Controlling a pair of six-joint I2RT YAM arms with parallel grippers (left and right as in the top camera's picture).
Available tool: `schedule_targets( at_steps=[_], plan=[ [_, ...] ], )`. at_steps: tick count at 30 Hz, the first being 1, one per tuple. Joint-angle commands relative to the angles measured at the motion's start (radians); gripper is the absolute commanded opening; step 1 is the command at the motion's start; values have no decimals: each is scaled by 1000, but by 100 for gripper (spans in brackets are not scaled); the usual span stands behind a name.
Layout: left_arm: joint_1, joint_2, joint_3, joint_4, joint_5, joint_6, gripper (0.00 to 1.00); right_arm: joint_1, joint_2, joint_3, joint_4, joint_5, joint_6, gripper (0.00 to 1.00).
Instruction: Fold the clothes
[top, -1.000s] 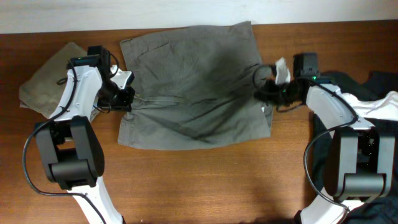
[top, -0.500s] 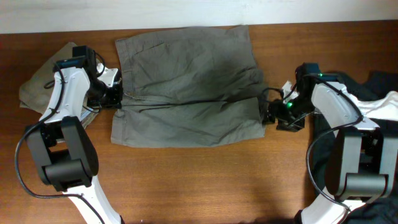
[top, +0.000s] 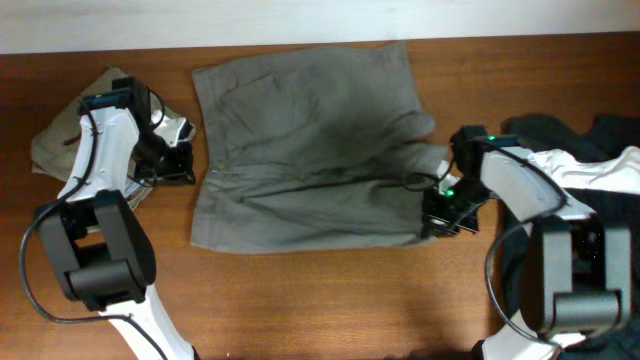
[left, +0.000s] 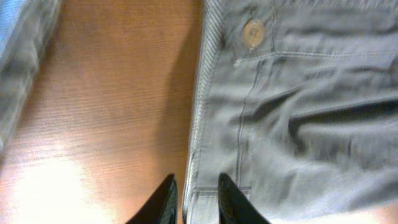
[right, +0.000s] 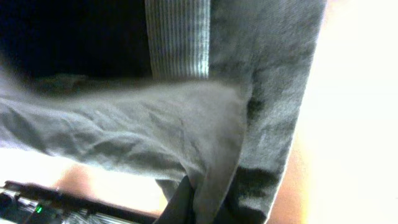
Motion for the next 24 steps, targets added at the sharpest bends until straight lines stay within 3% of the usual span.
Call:
schedule_targets(
  at_steps=[1,4,8,10,13,15,18,24],
  plan=[
    [5,-64,16,-123,46,5,25,-16,-48,25,-76,35,5,4],
    [5,-64,-50,-135,102,5,26,-2,-48,25,-42,34,3,4],
    [-13,-64,-173,-25,221,48,31,-2,-48,25,-20,34,3,4],
    [-35,-64,-224,-4,221,55,31,-2,-48,25,-21,34,3,4],
    [-56,-64,-245,181,224,55,31,-2,-48,25,-13,35,2,4],
    [-76,-64,-245,332,210,55,37,-1,-48,25,-14,34,2,4],
    [-93,-64,-245,432,134,55,38,-1,-48,25,-14,34,-2,4],
    [-95,-5,-245,452,99,58,37,-1,-48,25,-13,34,-1,4]
  ],
)
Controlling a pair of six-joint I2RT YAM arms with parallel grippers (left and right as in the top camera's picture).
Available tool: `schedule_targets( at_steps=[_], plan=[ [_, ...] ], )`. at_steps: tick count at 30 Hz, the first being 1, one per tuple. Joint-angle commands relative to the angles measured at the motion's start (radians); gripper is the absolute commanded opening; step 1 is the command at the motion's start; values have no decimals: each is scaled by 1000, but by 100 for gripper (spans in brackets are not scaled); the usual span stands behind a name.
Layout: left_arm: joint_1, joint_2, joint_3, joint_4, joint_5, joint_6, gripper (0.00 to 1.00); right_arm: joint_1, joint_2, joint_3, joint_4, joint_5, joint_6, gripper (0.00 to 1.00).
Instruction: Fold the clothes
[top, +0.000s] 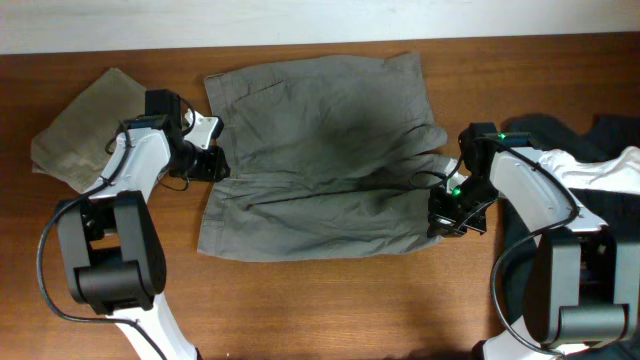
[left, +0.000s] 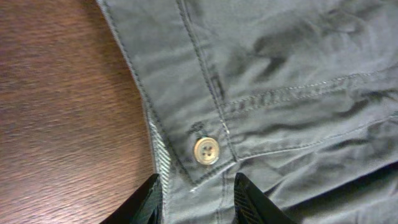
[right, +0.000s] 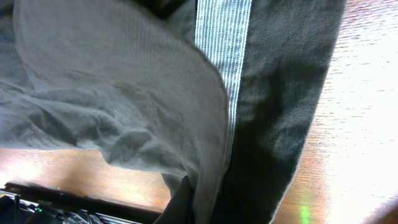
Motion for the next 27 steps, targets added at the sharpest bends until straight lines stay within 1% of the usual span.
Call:
schedule_targets(
  at_steps=[1,3,8,9,12,13,17,19,20,22,23,24,25,26,27],
  plan=[
    [-3,40,0,11,2,13,37,7,-12,15,2,19,-2,4],
    [-10,40,0,16,35,13,31,7,-12,15,2,19,-2,4],
    [-15,77,0,22,-2,20,30,6,-12,15,3,19,-2,4],
    [-16,90,0,21,-2,20,27,6,-12,15,3,19,-2,4],
    [-19,89,21,0,85,20,3,6,-12,15,6,19,-2,4],
    [-19,71,72,-39,95,20,0,6,-12,15,7,19,-2,4],
    [-19,18,208,-96,95,20,0,6,-12,15,13,20,-2,4],
    [-19,7,241,-95,95,19,0,6,-12,15,16,19,-2,4],
    [-19,8,245,-64,94,20,0,6,-12,15,17,20,-2,4],
    [-19,8,245,-12,93,20,0,6,-12,15,18,20,-2,4],
    [-19,11,245,55,51,19,1,6,-12,15,18,20,-2,4],
    [-19,16,245,84,29,4,1,6,-12,15,18,19,-2,4],
    [-19,22,245,96,26,5,4,6,-12,15,18,19,-2,4],
    [-19,30,245,93,21,5,15,6,-12,15,18,19,-2,4],
    [-19,32,245,81,7,5,38,6,-12,15,18,20,-2,4]
  ],
)
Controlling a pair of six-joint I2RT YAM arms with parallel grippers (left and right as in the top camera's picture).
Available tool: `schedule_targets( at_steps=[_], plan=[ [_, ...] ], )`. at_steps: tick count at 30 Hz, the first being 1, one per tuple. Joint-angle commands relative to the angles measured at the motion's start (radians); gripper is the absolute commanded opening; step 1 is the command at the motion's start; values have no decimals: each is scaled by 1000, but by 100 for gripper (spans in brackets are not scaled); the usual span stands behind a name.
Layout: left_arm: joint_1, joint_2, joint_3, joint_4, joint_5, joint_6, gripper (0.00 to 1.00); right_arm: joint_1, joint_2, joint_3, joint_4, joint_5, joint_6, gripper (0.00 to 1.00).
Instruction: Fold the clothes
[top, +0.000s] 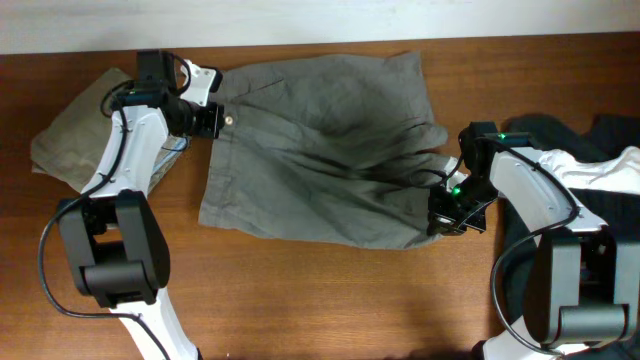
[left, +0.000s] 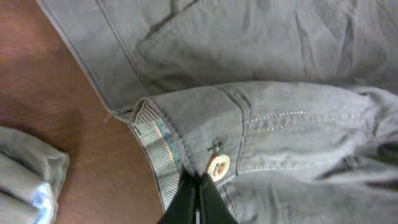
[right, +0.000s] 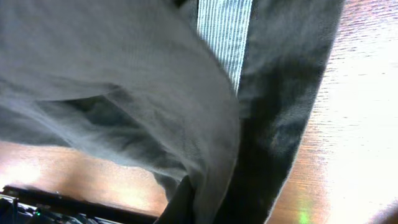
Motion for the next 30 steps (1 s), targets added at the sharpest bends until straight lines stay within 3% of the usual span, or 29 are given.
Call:
schedule_targets(
  at_steps=[1,5,8,14,21,22,23,24,25,30],
  plan=[
    [2,0,18,-41,-91,3,54,6,-12,15,0,16,1,4],
    [22,-4,19,-292,-118,3,71,6,-12,15,-1,16,1,4],
    [36,-4,19,-479,-118,-10,72,6,-12,15,2,16,1,4],
    [43,-4,-34,-702,-119,-12,72,4,-12,15,9,16,1,4],
    [43,-4,-266,-598,-197,-69,68,3,-12,15,11,16,1,4],
    [43,-4,-280,-555,-196,-71,64,3,-12,15,20,16,1,4],
    [43,-4,-285,-509,-185,-74,43,4,-12,15,37,15,2,4],
    [43,-4,-285,-460,-170,-76,17,4,-12,15,63,12,2,5],
    [43,-4,-284,-387,-130,-75,1,3,-12,15,106,11,14,4],
    [43,-4,-271,-277,-98,-74,0,4,-8,15,274,9,22,4]
  ],
)
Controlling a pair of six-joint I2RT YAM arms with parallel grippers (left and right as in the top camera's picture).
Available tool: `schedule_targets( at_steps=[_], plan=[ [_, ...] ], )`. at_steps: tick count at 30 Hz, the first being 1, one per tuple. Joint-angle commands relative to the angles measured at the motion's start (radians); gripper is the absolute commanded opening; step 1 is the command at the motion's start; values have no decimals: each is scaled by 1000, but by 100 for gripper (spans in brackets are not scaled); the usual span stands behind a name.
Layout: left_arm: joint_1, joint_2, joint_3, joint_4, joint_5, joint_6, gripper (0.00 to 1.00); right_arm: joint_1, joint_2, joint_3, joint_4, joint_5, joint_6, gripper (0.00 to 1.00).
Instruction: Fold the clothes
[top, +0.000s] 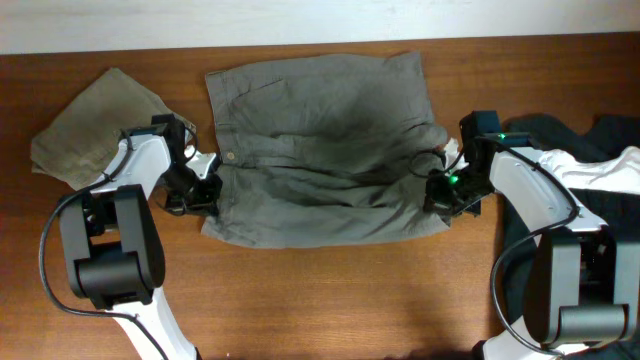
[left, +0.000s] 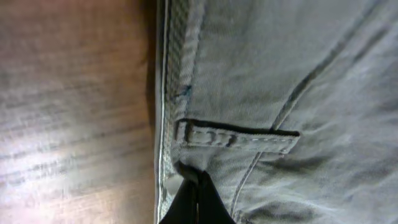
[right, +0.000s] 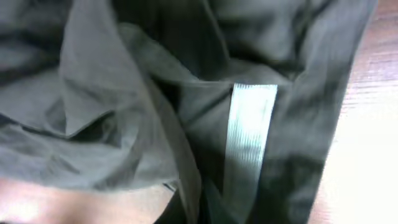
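Grey shorts (top: 320, 150) lie spread across the middle of the table, doubled over with a button near their left edge. My left gripper (top: 200, 195) is at the shorts' front left corner. In the left wrist view its fingers (left: 200, 198) are pinched shut on the waistband just below a belt loop (left: 236, 138). At the shorts' right edge my right gripper (top: 441, 190) is shut on the leg fabric, its fingertips (right: 186, 208) buried in folds beside a pale striped band (right: 245, 134).
A folded tan garment (top: 90, 125) lies at the back left, beside the left arm. A heap of dark and white clothes (top: 590, 155) sits at the right edge under the right arm. Bare wooden table (top: 320, 300) runs along the front.
My left gripper has moved from the shorts' back left corner to their front left corner, still holding the waistband. The right gripper sits slightly further back. The shorts now lie squarer.
At first my left gripper was open at the shorts' left edge while the right held the leg end. The left gripper then straddled the waistband by the button, then was shut on it at the back left. Now it holds the waistband at the front left.
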Motion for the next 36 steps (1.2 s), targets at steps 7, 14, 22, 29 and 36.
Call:
schedule_targets(
  at_steps=[7,14,22,29,36],
  plan=[
    [3,-4,13,223,27,-6,14,3,-6,12,58,233,190,6],
    [3,-4,77,17,26,-5,55,3,-6,12,-46,225,210,19],
    [3,-4,68,-159,0,13,56,2,-6,-17,-138,225,73,30],
    [3,-4,68,-156,0,13,56,3,-6,-182,45,71,71,35],
    [23,-6,82,-215,-8,13,57,-6,-6,-192,26,82,72,4]
  ],
)
